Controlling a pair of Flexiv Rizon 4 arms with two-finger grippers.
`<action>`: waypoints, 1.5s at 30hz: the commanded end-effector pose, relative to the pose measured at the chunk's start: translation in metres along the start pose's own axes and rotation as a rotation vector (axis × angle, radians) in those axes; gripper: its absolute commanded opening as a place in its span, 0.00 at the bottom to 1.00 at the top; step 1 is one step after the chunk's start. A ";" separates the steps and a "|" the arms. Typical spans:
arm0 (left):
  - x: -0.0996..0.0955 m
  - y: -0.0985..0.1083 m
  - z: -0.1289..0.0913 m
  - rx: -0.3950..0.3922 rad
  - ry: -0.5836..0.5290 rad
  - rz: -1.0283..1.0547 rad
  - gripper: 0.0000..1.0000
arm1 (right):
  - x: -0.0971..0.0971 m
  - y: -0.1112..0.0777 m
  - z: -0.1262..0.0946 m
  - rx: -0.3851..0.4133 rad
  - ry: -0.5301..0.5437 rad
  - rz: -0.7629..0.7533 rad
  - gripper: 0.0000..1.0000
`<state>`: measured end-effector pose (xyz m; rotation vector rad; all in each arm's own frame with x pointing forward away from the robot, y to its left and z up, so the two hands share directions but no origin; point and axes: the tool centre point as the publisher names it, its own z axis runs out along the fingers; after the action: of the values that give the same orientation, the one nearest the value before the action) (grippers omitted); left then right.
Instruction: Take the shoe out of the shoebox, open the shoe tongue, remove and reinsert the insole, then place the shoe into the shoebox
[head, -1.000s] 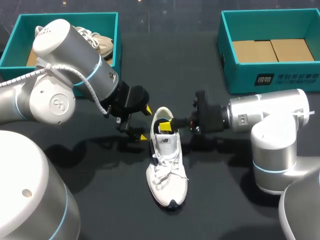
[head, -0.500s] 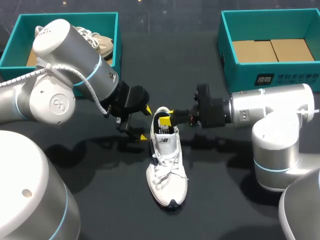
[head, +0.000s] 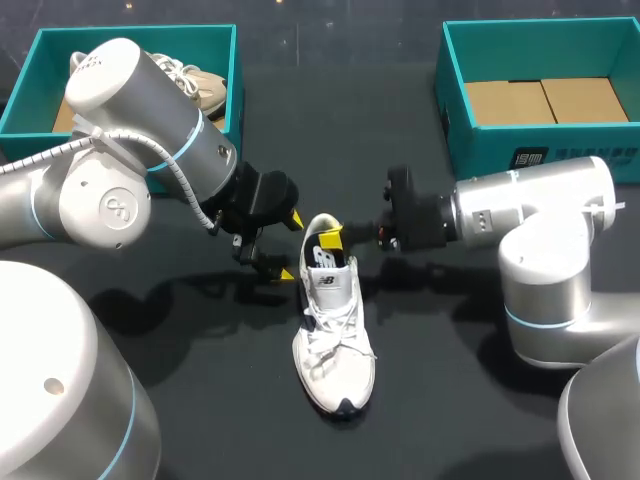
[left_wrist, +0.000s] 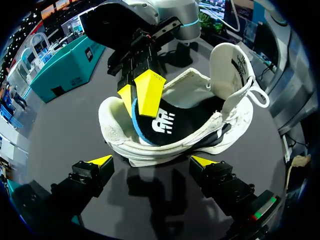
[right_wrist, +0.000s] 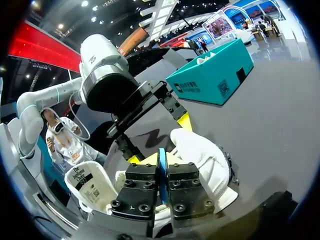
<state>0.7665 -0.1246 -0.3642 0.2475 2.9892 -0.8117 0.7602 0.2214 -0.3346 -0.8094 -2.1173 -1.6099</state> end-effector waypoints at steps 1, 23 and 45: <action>0.000 0.000 0.000 -0.001 0.000 0.001 1.00 | 0.011 -0.012 0.000 -0.008 -0.033 0.016 0.00; 0.001 0.005 -0.024 -0.004 -0.032 0.037 1.00 | 0.016 0.003 -0.034 0.040 -0.139 0.017 0.39; -0.004 0.034 -0.056 -0.063 -0.069 0.061 1.00 | 0.002 -0.005 -0.097 0.140 -0.303 0.186 0.38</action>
<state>0.7797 -0.0732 -0.3367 0.3021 2.9235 -0.7142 0.7531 0.1348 -0.3181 -1.2179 -2.2209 -1.3591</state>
